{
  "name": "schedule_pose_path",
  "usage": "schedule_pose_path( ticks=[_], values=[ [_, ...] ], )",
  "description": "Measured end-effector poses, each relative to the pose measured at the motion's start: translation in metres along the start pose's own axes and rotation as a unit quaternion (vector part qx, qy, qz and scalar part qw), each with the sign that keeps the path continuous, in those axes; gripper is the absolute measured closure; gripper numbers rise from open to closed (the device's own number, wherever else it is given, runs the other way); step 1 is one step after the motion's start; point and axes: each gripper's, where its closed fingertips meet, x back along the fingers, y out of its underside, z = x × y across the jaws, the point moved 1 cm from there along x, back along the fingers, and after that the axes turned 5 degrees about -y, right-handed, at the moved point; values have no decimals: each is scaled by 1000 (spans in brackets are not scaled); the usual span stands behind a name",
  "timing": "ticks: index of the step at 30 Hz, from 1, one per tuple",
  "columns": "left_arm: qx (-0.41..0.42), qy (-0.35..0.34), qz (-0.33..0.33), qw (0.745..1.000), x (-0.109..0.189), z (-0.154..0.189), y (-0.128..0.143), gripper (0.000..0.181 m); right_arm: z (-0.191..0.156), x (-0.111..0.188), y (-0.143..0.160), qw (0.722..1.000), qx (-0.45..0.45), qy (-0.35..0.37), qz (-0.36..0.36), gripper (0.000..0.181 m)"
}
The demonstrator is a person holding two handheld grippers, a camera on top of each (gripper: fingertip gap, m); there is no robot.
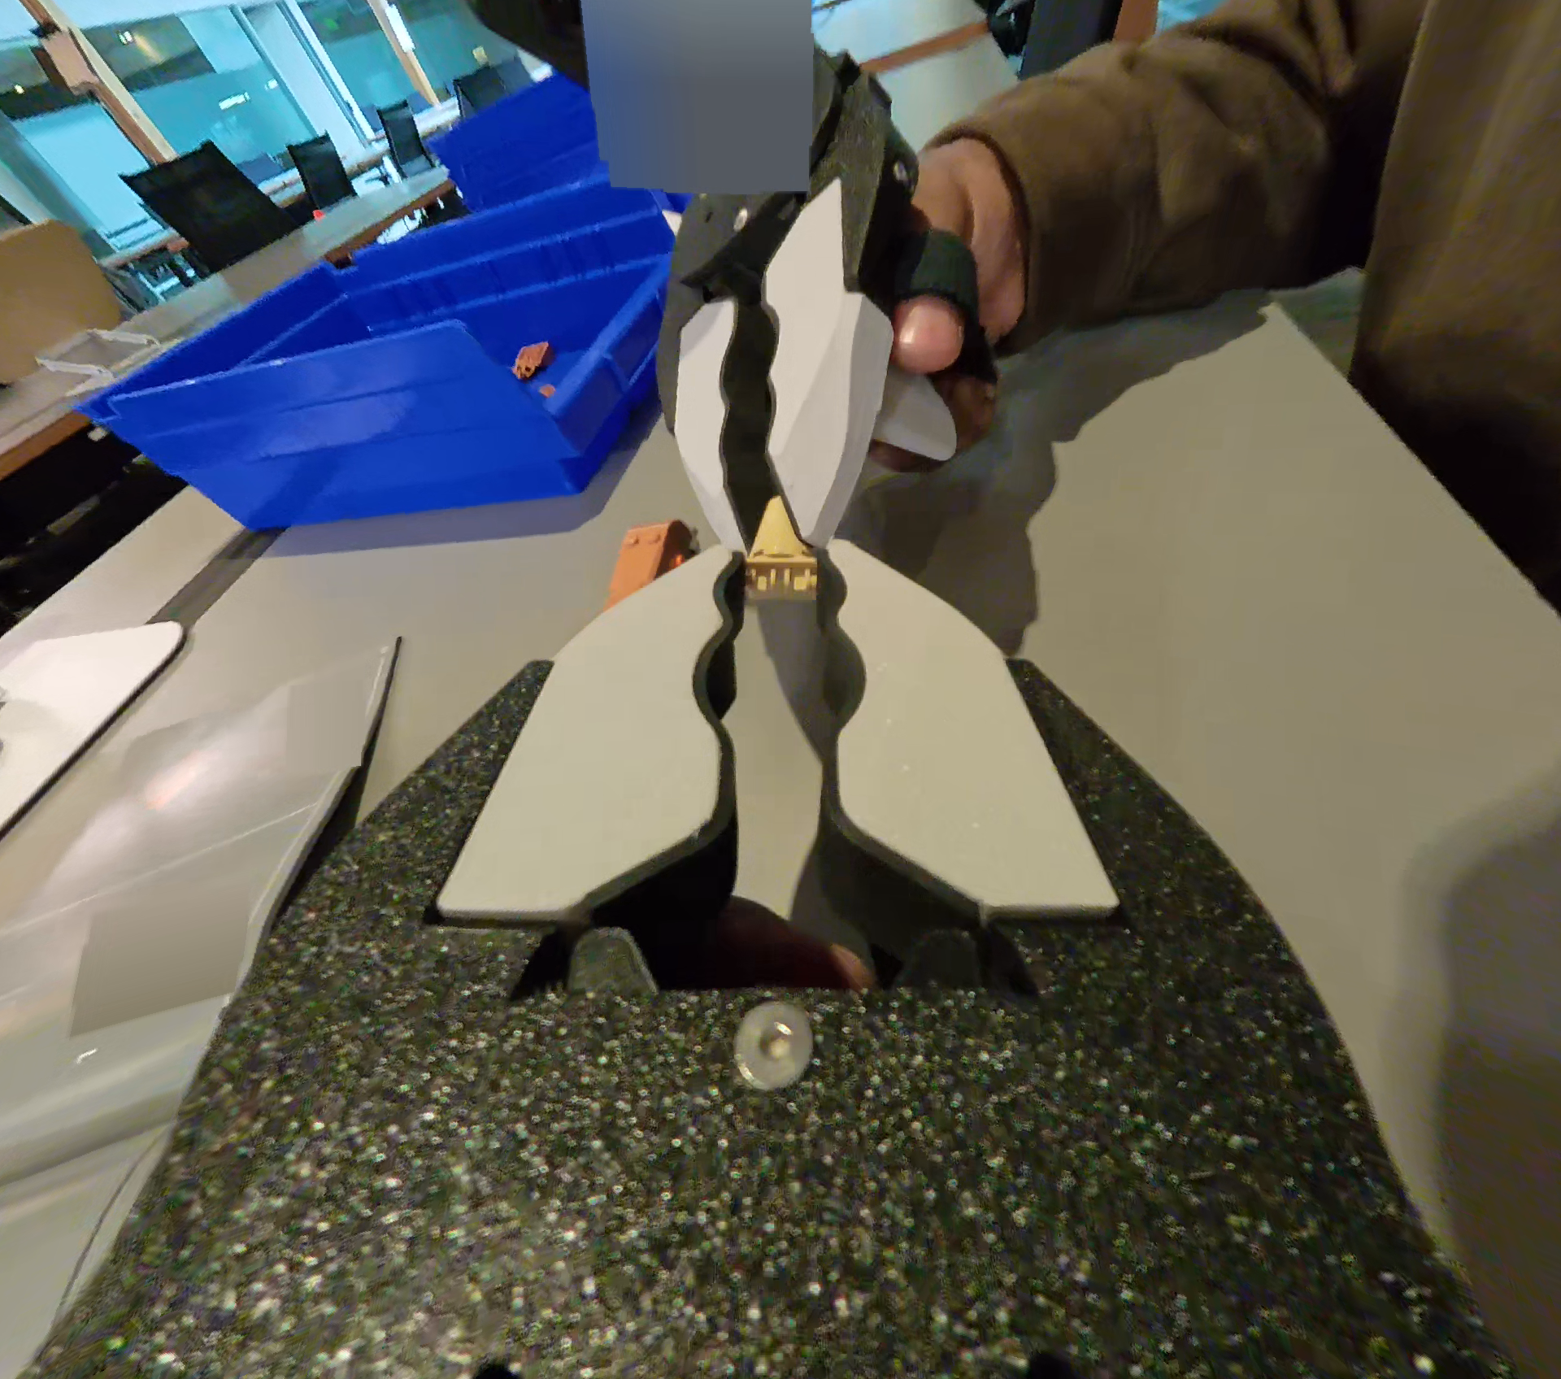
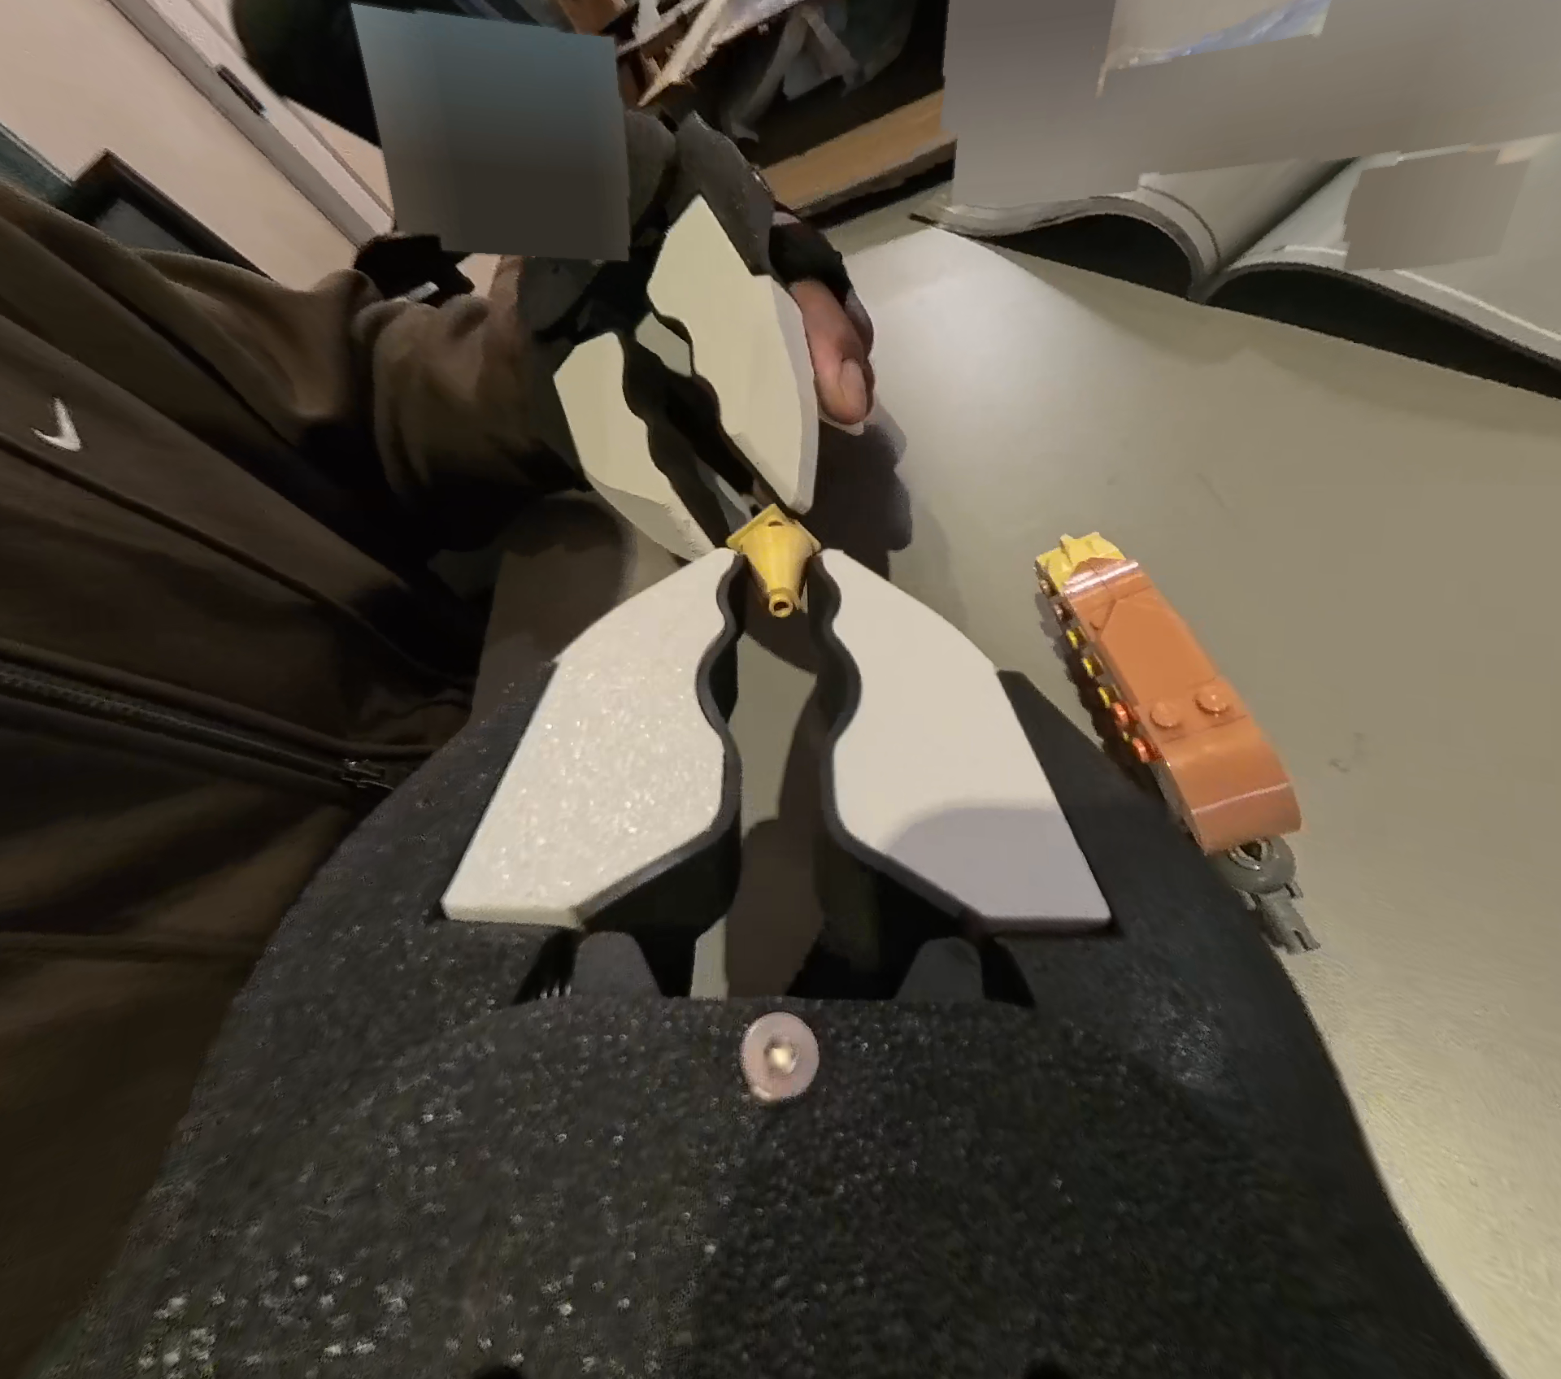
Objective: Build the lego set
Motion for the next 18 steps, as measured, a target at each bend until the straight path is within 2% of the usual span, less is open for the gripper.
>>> schedule_pose_path(
  ticks=[7, 18],
  values=[
    [18, -1, 68, 998, 5, 1, -20, 165, -13, 0, -10, 999, -4, -40, 35, 168],
    [52, 12, 129, 990, 10, 1, -34, 166, -23, 0, -19, 993, -23, -88, 80, 168]
  ],
)
